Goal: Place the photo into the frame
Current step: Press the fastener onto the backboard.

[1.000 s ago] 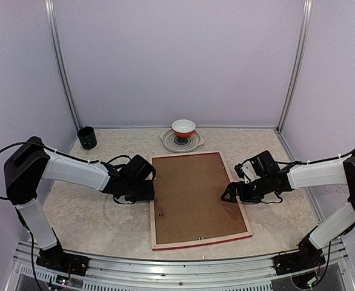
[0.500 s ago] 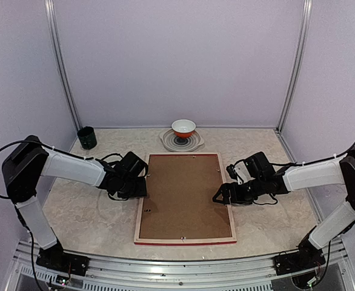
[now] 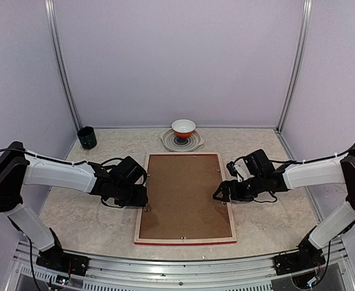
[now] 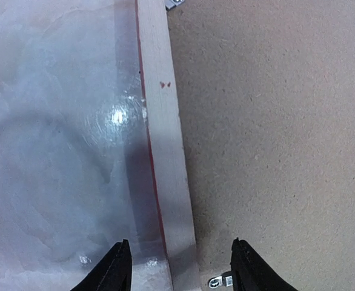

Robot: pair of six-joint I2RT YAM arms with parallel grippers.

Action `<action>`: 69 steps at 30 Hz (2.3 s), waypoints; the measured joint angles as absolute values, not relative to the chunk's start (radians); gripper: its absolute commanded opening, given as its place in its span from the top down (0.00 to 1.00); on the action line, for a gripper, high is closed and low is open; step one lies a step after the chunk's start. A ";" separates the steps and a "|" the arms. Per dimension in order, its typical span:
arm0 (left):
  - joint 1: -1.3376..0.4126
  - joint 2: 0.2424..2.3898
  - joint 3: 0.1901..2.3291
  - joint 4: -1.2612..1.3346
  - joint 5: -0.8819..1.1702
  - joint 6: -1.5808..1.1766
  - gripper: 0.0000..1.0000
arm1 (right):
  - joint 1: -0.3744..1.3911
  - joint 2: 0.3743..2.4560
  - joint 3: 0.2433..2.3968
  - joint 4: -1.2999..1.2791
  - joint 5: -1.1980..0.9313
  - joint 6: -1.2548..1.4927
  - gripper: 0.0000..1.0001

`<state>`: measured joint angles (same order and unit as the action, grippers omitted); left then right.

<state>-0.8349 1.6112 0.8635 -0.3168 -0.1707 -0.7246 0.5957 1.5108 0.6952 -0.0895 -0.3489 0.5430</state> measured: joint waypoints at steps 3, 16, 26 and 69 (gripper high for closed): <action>-0.856 1.617 0.863 -0.337 -0.164 -0.717 0.46 | 0.596 1.511 0.704 -0.093 -0.345 0.540 0.01; -0.878 1.621 0.859 -0.374 -0.149 -0.683 0.48 | 0.596 1.511 0.705 -0.109 -0.331 0.536 0.01; -0.879 1.620 0.859 -0.392 -0.131 -0.638 0.47 | 0.596 1.512 0.707 -0.114 -0.331 0.535 0.01; -0.891 1.657 0.890 -0.392 -0.122 -0.571 0.59 | 0.596 1.534 0.723 -0.125 -0.324 0.525 0.01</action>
